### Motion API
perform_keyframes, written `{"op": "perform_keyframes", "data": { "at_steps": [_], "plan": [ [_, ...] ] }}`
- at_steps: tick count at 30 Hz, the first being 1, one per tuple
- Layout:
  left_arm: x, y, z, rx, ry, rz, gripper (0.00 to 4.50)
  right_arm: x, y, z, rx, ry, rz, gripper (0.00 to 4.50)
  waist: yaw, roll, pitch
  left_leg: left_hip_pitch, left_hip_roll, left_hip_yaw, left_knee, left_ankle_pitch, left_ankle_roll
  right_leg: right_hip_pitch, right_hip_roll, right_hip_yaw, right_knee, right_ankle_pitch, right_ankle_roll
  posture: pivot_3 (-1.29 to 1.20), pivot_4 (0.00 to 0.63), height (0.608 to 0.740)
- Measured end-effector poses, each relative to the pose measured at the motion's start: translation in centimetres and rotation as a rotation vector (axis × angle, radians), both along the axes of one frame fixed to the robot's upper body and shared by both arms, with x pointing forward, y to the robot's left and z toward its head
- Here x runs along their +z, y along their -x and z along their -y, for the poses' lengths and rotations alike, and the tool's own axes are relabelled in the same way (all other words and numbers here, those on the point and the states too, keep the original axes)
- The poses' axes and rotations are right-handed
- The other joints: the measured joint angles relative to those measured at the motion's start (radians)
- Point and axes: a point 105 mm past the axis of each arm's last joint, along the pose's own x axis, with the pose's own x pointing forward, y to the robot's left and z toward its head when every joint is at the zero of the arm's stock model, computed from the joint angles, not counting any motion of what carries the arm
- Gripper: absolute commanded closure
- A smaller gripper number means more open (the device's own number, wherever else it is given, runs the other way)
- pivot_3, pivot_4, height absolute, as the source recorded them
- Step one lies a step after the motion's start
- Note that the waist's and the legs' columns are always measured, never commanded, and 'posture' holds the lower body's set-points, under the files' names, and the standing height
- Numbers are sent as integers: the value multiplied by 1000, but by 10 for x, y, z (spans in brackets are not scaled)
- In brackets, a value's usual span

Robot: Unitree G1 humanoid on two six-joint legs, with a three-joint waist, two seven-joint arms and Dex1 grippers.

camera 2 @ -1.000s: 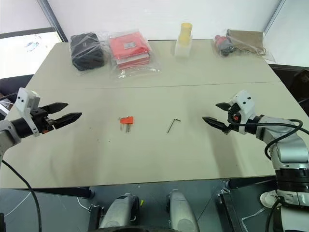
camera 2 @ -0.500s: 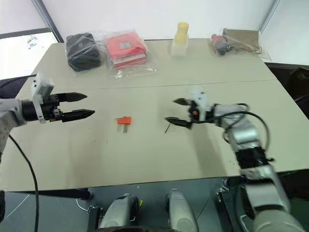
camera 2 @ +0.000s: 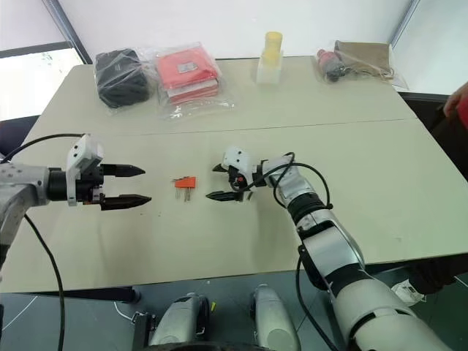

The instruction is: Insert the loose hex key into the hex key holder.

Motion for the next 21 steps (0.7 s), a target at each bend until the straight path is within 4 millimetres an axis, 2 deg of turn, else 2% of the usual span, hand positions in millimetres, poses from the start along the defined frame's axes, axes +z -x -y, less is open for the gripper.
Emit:
{"op": "perform_keyframes", "data": {
  "at_steps": [9, 21],
  "plan": [
    [-10, 19, 4, 43, 24, -24, 0, -1, -1, -33, 14, 21, 31, 49, 2, 0, 0, 1, 0, -4, 0, 0, -1, 0, -2, 0, 1, 0, 0, 0, 150, 740],
    [-20, 26, 8, 91, 45, -24, 0, 0, -2, -34, 35, 62, 36, 49, 0, 0, 0, 1, 0, -4, -1, 0, -1, 0, -2, 0, 1, 1, -1, 0, 150, 740]
  ]
}}
